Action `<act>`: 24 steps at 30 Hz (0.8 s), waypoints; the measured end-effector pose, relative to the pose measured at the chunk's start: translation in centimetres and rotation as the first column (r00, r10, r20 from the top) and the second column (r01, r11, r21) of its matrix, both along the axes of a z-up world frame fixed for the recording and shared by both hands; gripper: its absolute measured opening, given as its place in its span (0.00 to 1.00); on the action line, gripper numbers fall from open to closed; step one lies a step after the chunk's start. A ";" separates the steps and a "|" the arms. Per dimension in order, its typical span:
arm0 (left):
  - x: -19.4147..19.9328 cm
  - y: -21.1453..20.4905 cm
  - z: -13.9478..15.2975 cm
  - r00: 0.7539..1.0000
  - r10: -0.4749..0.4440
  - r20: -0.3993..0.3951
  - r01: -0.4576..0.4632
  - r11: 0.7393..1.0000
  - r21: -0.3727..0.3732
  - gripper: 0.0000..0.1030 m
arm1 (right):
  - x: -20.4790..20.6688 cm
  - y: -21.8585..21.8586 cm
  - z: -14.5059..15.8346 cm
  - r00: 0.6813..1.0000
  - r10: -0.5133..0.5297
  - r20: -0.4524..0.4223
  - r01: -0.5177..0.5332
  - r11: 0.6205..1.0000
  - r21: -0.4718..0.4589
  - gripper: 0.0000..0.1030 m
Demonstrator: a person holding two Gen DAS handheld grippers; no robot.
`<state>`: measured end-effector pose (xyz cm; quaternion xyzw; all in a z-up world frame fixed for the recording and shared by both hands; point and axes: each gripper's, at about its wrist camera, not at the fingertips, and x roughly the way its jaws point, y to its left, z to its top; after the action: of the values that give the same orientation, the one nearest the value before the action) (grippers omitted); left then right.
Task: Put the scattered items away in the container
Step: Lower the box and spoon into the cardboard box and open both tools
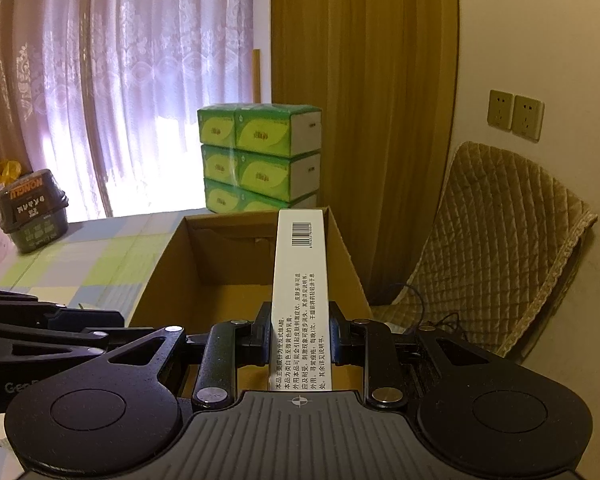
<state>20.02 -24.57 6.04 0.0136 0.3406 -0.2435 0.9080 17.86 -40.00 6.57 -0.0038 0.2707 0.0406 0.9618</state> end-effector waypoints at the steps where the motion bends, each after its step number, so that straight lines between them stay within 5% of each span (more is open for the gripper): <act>1: -0.1 0.1 -0.1 1.000 0.002 0.000 -0.002 1.000 0.005 0.27 | 0.1 -0.1 -0.1 1.000 0.000 -0.004 0.000 1.000 0.001 0.28; 24: -0.8 3.2 -0.3 0.998 0.054 -0.015 -0.054 0.999 0.001 0.37 | 3.2 0.4 -1.4 0.997 0.035 -0.071 -0.032 0.998 0.051 0.28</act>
<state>19.20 -21.34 5.71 0.0028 0.3477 -0.2192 0.9116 21.03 -39.60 5.17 0.0168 0.3037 0.0636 0.9505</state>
